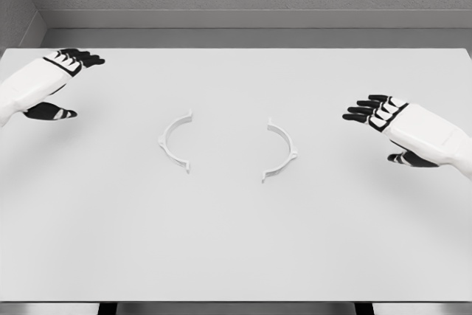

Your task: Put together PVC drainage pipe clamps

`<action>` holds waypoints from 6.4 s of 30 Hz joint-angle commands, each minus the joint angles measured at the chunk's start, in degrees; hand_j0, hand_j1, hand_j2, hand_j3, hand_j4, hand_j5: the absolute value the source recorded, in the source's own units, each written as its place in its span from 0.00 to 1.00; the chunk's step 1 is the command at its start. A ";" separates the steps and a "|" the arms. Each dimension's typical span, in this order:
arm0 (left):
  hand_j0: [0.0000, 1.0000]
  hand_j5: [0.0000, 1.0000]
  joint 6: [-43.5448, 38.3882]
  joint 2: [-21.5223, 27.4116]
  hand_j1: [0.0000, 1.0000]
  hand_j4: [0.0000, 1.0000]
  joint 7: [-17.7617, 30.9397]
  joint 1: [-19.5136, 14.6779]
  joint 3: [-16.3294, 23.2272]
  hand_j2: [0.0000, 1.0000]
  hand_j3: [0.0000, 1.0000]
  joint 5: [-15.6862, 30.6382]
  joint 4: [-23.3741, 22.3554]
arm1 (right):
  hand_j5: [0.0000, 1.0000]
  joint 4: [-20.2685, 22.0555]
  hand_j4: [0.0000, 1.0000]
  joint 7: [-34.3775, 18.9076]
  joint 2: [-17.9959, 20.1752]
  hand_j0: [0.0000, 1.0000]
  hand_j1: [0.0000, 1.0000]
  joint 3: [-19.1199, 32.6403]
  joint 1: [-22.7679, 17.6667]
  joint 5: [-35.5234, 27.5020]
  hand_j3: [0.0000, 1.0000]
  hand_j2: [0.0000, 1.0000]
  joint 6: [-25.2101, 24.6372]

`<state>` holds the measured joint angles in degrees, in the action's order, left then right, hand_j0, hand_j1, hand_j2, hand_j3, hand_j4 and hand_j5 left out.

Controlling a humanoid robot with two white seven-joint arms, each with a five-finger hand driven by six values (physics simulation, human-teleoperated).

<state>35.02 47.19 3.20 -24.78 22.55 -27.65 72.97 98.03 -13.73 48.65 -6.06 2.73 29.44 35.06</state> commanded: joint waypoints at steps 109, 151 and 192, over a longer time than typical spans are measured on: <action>1.00 1.00 -0.02 -21.88 1.00 1.00 -0.03 0.00 5.31 1.00 1.00 -0.21 -6.43 | 1.00 -17.70 1.00 -5.35 -23.25 1.00 1.00 -21.80 22.50 10.20 1.00 1.00 -2.98; 1.00 1.00 -0.02 -21.97 1.00 1.00 -0.03 -0.62 4.78 1.00 1.00 -0.47 -7.22 | 1.00 -25.43 1.00 -5.35 -30.01 1.00 1.00 -26.28 29.26 10.20 1.00 1.00 -3.07; 1.00 1.00 -0.02 -19.07 1.00 1.00 -0.12 -3.08 4.61 1.00 1.00 0.14 -9.07 | 1.00 -45.64 1.00 -5.08 -38.54 1.00 1.00 -25.67 40.87 12.39 1.00 1.00 -2.98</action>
<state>35.01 28.09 3.11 -27.86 27.20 -27.89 63.89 52.88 -18.86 10.60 -31.57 43.59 42.14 32.19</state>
